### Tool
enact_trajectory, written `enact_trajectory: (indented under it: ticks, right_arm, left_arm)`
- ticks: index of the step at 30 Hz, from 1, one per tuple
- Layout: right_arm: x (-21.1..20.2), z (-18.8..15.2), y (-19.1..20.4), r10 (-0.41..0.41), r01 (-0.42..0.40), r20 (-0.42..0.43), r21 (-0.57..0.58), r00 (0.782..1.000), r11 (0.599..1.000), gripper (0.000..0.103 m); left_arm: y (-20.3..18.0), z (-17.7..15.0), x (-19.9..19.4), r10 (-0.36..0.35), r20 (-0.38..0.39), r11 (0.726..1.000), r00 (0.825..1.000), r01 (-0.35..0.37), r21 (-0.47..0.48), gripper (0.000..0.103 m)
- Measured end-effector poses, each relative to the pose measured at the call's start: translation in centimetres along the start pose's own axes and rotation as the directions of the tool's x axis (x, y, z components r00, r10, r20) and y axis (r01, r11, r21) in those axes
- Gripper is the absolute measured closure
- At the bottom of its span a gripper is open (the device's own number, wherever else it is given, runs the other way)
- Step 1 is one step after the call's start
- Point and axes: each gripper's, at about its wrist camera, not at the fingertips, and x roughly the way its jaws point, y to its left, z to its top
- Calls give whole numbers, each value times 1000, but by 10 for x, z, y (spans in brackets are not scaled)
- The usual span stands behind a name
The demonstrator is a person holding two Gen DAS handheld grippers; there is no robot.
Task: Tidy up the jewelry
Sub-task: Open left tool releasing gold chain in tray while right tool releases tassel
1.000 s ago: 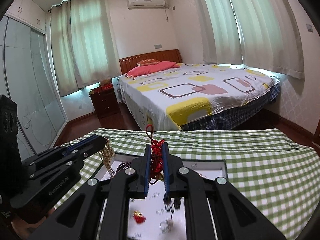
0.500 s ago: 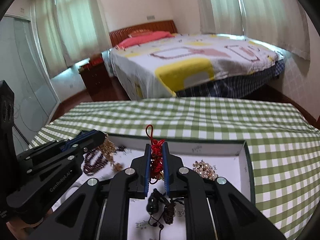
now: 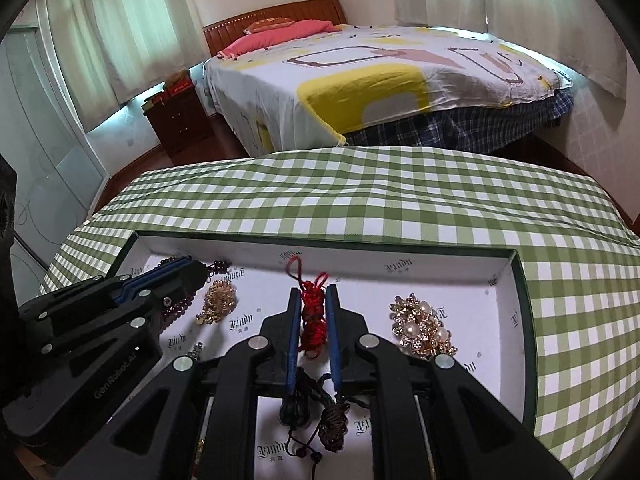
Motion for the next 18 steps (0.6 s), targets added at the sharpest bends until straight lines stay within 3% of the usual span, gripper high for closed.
enact_trajectory:
  ticks: [1,3,7,18]
  right_arm:
    - [0,0,0,-2,2,0,1,1000,1000,83]
    - [-1,0,0,-7,7,5,3,1000,1000,75]
    - [-3,0,-3,-21,20,15,9,1000,1000,68]
    - [-18,-7,-7,-70,69,47,19,996,997,52]
  left_arm:
    - [0,0,1,1,-5,1000,1000,-1,2,89]
    - [-1,0,2,1,-13,1000,1000,-1,5,72]
    - [-3,0,2,12,-8,1000,1000,-12,5,68]
    - [4,-8,-17,62,23,998,998,-62,-1,45]
